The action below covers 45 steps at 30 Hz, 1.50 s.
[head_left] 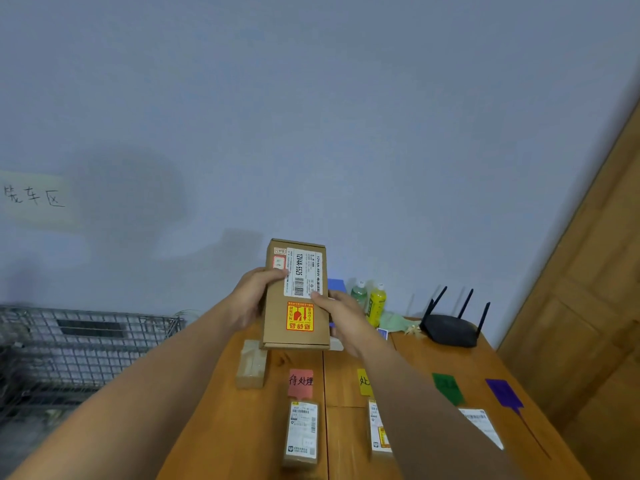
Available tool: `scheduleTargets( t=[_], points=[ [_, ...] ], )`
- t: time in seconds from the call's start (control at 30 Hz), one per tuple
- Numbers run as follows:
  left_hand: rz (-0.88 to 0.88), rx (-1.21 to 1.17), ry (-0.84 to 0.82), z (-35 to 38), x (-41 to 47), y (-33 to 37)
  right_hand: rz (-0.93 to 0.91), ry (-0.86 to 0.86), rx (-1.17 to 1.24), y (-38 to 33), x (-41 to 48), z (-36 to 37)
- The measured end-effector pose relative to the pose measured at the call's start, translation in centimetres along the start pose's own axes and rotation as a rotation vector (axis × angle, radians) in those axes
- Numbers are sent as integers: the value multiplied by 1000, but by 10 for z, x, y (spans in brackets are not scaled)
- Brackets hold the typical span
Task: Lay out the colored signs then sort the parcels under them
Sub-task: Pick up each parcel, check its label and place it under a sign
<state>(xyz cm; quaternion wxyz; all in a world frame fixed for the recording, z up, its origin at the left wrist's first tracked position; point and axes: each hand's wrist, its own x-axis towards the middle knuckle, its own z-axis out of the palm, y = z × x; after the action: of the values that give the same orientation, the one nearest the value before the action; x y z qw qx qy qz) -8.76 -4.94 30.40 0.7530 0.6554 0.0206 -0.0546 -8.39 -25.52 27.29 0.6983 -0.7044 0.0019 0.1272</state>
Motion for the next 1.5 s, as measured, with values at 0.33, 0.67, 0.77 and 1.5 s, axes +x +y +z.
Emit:
scheduleTargets(
  t=[0.33,0.67,0.77,1.5],
  points=[
    [84,-63,162,-2,-1,10,-109,13,7,-2,-16,-22],
    [75,24,77,-12,-8,10,-128,54,-78,-14,-16,-33],
    [105,-78,133,-11,-11,10,-163,260,-55,-12,-14,-37],
    [162,203,231,15,2,-33,-179,493,-14,6,-36,-64]
  ],
)
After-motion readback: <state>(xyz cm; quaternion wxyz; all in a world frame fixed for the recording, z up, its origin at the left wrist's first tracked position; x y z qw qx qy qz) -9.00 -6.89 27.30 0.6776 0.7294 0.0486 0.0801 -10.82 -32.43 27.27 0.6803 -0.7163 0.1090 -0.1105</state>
